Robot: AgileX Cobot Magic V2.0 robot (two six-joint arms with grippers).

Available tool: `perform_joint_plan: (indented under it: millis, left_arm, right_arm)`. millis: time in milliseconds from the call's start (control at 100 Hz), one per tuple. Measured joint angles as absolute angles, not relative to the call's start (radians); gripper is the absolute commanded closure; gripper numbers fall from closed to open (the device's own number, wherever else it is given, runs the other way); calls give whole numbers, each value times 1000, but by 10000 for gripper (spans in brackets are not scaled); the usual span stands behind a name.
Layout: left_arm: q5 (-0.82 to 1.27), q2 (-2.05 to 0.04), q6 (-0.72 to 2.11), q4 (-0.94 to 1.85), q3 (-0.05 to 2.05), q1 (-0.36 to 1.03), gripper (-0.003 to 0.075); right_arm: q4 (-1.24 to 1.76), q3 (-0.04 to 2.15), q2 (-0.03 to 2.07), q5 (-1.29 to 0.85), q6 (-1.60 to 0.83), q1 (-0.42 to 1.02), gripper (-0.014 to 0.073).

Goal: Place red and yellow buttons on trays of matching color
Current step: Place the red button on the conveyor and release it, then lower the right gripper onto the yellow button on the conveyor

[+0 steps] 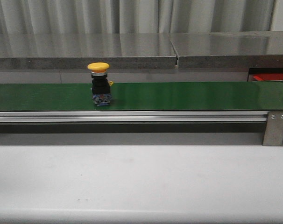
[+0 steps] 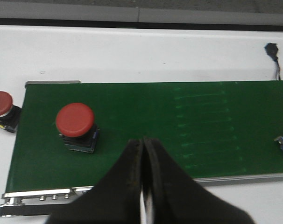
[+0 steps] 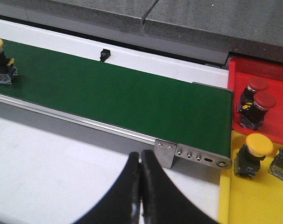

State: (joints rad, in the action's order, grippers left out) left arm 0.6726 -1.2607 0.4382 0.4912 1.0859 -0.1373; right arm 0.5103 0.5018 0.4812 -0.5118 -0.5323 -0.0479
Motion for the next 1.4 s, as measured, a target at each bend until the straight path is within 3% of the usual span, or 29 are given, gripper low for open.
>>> perform_joint_plan:
  millis: [260, 560, 940, 1400]
  left_arm:
    - [594, -1105, 369, 398, 957, 11, 741]
    - [567, -944, 216, 268, 845, 88, 741]
    - [569, -698, 200, 286, 710, 99, 741]
    - [623, -571, 198, 298, 627, 101, 741]
  right_arm:
    - [510, 502, 481, -512, -532, -48, 660]
    - [522, 502, 481, -524, -532, -48, 660]
    - [523, 502, 481, -524, -532, -48, 660]
    - [523, 528, 543, -533, -532, -48, 660]
